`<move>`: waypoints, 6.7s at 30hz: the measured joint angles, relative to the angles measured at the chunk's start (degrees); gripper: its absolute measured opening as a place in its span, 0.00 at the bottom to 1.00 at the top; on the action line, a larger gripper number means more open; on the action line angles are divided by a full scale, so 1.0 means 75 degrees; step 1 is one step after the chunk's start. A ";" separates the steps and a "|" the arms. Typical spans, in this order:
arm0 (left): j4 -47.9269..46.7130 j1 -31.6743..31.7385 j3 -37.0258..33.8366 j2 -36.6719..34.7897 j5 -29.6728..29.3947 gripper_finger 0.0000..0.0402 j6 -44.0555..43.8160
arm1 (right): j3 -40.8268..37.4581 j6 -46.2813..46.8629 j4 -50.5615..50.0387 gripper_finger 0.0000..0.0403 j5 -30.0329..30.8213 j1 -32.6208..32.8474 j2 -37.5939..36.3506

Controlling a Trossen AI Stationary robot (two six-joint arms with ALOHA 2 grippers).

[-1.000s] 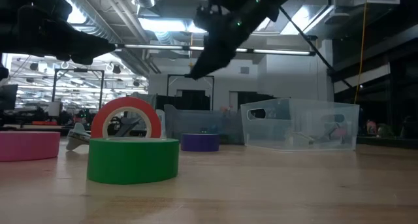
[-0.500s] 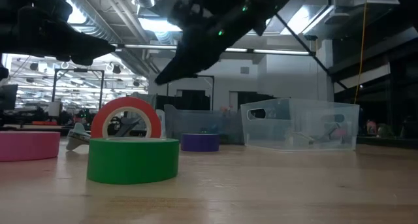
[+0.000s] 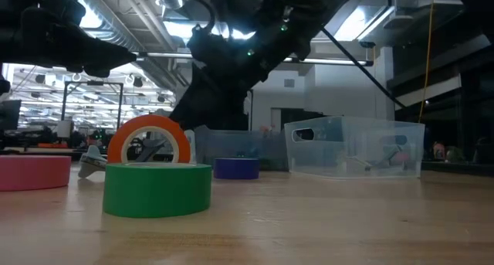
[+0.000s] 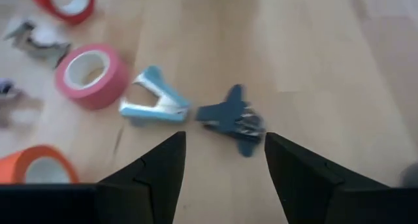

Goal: Pick and place Stapler, Stapler remover, tape
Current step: Put the black staple remover into the bottom transparent bin, then put the orange tape into the top transparent bin

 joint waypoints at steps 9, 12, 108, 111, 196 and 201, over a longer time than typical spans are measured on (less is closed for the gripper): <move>-0.0003 0.0000 -0.0001 0.0000 -0.0002 0.42 0.0000 | 0.0000 -0.2398 0.0000 0.53 -0.0259 0.0643 0.0018; -0.0003 -0.0003 -0.0003 0.0000 -0.0002 0.42 0.0000 | 0.0000 -0.2922 -0.0034 0.53 -0.0254 0.0875 0.0018; 0.0003 -0.0002 -0.0001 0.0000 -0.0002 0.42 0.0000 | 0.0029 -1.0425 0.1075 0.21 0.1407 0.0397 0.0871; 0.0003 -0.0003 -0.0003 0.0000 -0.0002 0.42 0.0000 | 0.0029 -0.9852 0.1032 0.21 0.1413 0.0386 0.0869; -0.0006 0.0000 0.0000 0.0000 -0.0002 0.42 0.0003 | 0.0554 -0.1357 -0.0743 0.55 -0.0866 0.1552 0.0419; -0.0003 -0.0001 -0.0001 0.0000 -0.0002 0.42 0.0000 | 0.0513 -0.1347 -0.0756 0.53 -0.0863 0.1560 0.0420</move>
